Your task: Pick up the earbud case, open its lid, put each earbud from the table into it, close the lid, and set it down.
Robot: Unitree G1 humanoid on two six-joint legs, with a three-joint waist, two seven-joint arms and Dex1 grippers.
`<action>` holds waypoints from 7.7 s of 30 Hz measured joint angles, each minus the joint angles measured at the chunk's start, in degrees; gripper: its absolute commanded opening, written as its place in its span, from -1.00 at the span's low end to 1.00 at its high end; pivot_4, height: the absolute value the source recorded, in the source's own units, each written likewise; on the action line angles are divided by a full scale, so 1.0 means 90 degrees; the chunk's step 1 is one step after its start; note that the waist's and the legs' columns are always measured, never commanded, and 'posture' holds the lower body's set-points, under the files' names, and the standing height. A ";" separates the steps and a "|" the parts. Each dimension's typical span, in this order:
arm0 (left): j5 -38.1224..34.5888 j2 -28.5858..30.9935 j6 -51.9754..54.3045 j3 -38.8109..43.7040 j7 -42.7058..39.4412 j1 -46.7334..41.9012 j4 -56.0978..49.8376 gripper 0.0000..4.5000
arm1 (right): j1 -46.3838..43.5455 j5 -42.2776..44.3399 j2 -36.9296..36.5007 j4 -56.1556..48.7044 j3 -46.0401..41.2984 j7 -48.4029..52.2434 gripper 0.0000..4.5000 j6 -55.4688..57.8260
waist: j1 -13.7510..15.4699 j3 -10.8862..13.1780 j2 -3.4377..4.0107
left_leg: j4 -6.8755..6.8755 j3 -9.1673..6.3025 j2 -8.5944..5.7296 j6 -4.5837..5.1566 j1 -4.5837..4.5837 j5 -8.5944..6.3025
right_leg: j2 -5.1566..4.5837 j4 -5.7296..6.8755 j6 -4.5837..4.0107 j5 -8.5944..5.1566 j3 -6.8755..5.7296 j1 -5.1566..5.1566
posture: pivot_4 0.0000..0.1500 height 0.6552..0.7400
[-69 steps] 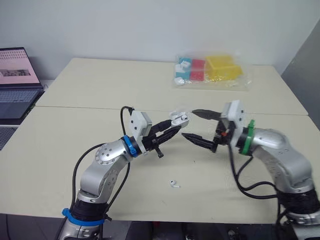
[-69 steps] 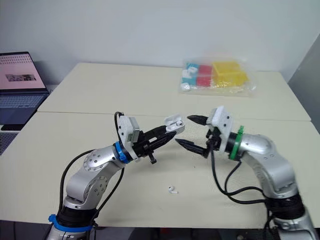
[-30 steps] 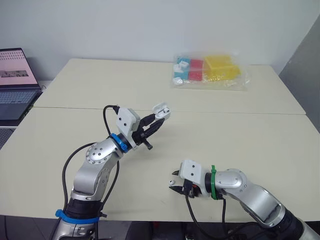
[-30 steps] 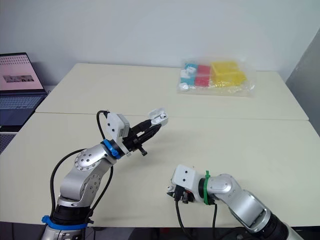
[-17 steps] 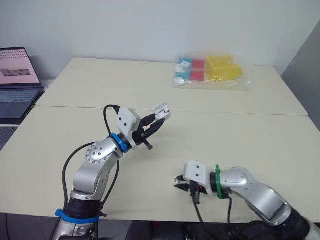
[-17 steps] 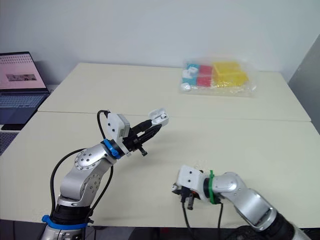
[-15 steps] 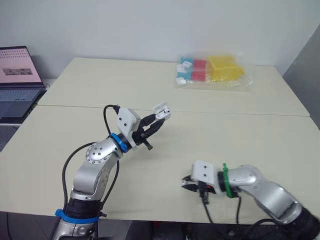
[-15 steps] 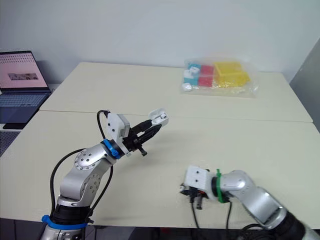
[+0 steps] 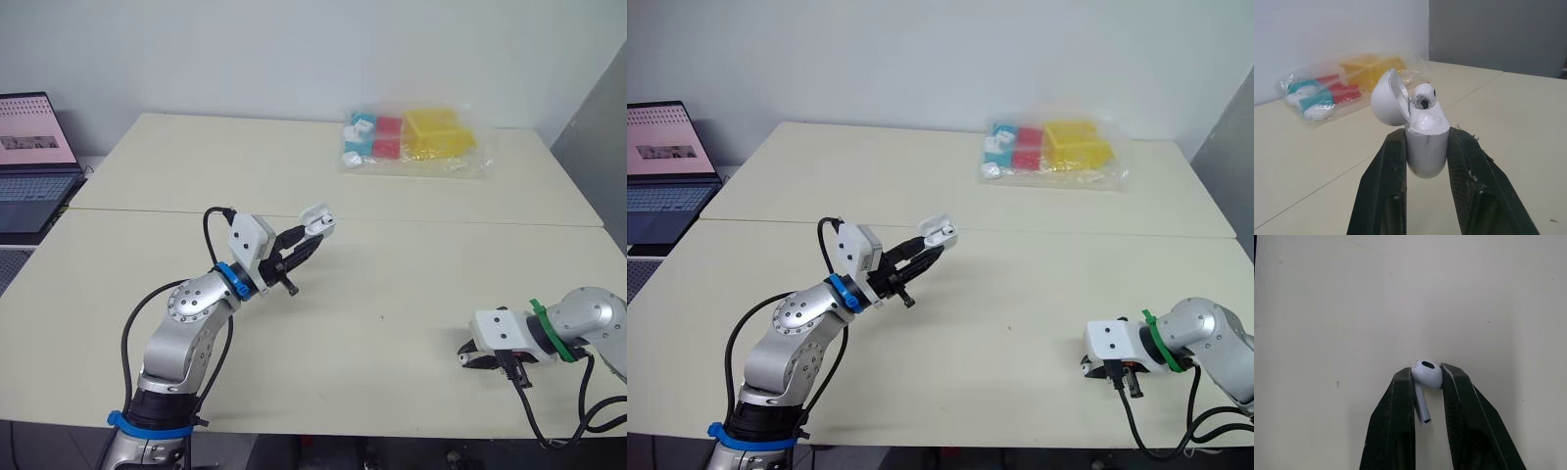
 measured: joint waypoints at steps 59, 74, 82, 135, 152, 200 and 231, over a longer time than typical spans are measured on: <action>0.0150 -0.0177 -0.0168 -0.0116 0.0056 0.0131 0.0154 -0.65 | -0.0095 -0.0111 -0.0069 -0.2491 -0.0029 -0.1089 -0.83 0.4109 | -0.0011 -0.0001 0.0000 | 0.0004 0.0003 0.0001 -0.0002 0.0008 0.0000 | -0.0001 0.0001 0.0003 0.0008 0.0002 0.0007 | 1.00 0.97; -0.0089 -0.0521 -0.0103 -0.0158 -0.0013 -0.0275 0.0227 -0.65 | -0.1913 0.2783 0.4433 -0.2557 -0.1699 -0.2804 -0.83 0.4336 | -0.0014 -0.0004 -0.0004 | 0.0004 -0.0020 0.0005 -0.0002 -0.0003 0.0001 | 0.0010 0.0004 0.0000 0.0010 -0.0006 0.0007 | 1.00 0.97; -0.0190 -0.0504 0.0072 -0.0161 -0.0108 -0.0394 0.0250 -0.65 | -0.1892 0.2740 0.6503 -0.1891 -0.1531 -0.4361 -0.83 0.3414 | -0.0022 -0.0004 -0.0001 | 0.0005 -0.0018 0.0005 -0.0001 -0.0002 0.0001 | 0.0008 0.0011 0.0000 0.0011 -0.0003 0.0004 | 1.00 0.97; -0.0415 -0.0418 0.0507 -0.0125 -0.0113 -0.0434 0.0230 -0.65 | -0.1547 0.1522 0.6586 -0.0360 -0.0657 -0.4816 -0.22 0.1306 | -0.0022 -0.0004 0.0001 | 0.0001 -0.0016 0.0008 -0.0001 -0.0003 0.0001 | 0.0009 0.0007 -0.0003 0.0011 -0.0001 0.0001 | 1.00 0.97; -0.0414 -0.0394 0.0427 -0.0112 -0.0046 -0.0444 0.0212 -0.65 | -0.1531 0.1935 0.5963 -0.1441 -0.0673 -0.4774 0.56 0.2106 | -0.0020 -0.0002 0.0003 | -0.0001 -0.0019 0.0008 -0.0001 -0.0008 0.0001 | 0.0007 0.0004 -0.0003 0.0011 -0.0002 -0.0003 | 1.00 0.97; -0.0631 0.0100 0.0731 -0.1188 -0.1947 -0.0345 -0.0099 -0.65 | -0.3689 0.2003 0.2492 0.0092 -0.0241 0.0069 -1.00 0.2905 | -0.0022 0.0004 0.0013 | -0.0005 0.0013 0.0009 0.0004 -0.0031 -0.0002 | 0.0014 0.0012 -0.0016 0.0006 0.0015 -0.0049 | 1.00 0.97; -0.1872 -0.0677 0.5994 -0.0203 0.0238 -0.2212 0.2631 -0.49 | -0.1037 0.1323 0.1992 -0.2177 -0.1229 -0.1953 -1.00 0.2957 | -0.0062 0.0003 0.0011 | 0.0002 0.0010 0.0005 0.0000 -0.0011 0.0000 | 0.0017 0.0024 -0.0009 0.0009 0.0007 -0.0032 | 1.00 0.97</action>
